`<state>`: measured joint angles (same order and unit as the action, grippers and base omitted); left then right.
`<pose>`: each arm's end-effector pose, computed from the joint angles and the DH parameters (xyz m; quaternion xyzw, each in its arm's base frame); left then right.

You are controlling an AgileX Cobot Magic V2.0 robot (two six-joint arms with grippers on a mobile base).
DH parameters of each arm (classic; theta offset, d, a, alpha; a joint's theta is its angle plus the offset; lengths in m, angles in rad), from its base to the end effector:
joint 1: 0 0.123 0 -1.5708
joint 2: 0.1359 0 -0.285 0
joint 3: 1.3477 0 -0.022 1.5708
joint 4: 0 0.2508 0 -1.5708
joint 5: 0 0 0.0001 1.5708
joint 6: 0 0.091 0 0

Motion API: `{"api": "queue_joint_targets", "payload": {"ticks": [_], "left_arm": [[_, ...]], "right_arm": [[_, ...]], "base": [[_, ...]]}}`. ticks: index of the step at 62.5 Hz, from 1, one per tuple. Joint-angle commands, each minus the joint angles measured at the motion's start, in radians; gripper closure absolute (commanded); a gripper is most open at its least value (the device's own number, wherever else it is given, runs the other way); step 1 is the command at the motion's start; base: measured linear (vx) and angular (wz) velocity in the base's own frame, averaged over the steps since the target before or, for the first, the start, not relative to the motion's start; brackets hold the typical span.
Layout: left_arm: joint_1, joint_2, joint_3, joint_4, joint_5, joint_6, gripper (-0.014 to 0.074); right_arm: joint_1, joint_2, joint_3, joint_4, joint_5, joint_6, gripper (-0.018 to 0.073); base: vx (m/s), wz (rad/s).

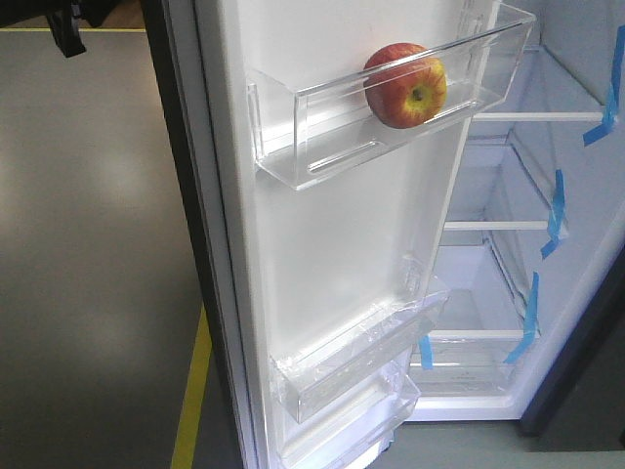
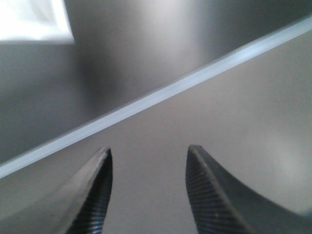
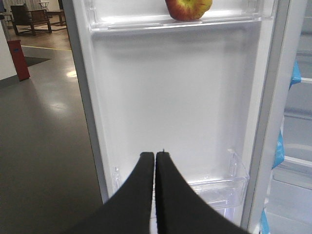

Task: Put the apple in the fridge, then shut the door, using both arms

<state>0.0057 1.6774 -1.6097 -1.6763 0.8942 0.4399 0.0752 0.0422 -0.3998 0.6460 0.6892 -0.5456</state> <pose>0.3759 -0.0685 0.4351 -0.0988 0.6656 -0.6358 0.3780 0.0170 0.0363 0.2897 -0.1628 0.7326 0.1653 0.6399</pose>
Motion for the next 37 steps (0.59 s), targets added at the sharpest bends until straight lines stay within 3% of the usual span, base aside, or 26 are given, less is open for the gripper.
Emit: {"api": "queue_joint_targets", "payload": {"ticks": [1, 17, 37], "left_arm": [[-0.019, -0.040, -0.033, -0.110, 0.018, 0.007, 0.0245], [-0.051, -0.040, -0.033, -0.110, 0.118, 0.007, 0.0245], [-0.190, -0.040, -0.033, -0.110, 0.238, 0.010, 0.0245]], "right_arm": [[-0.004, 0.012, -0.022, 0.023, -0.054, 0.002, 0.0563], [-0.004, 0.012, -0.022, 0.023, -0.054, 0.002, 0.0563], [-0.004, 0.012, -0.022, 0.027, -0.054, 0.002, 0.0563]], "base": [[0.00, 0.00], [0.00, 0.00], [0.00, 0.00]]}}
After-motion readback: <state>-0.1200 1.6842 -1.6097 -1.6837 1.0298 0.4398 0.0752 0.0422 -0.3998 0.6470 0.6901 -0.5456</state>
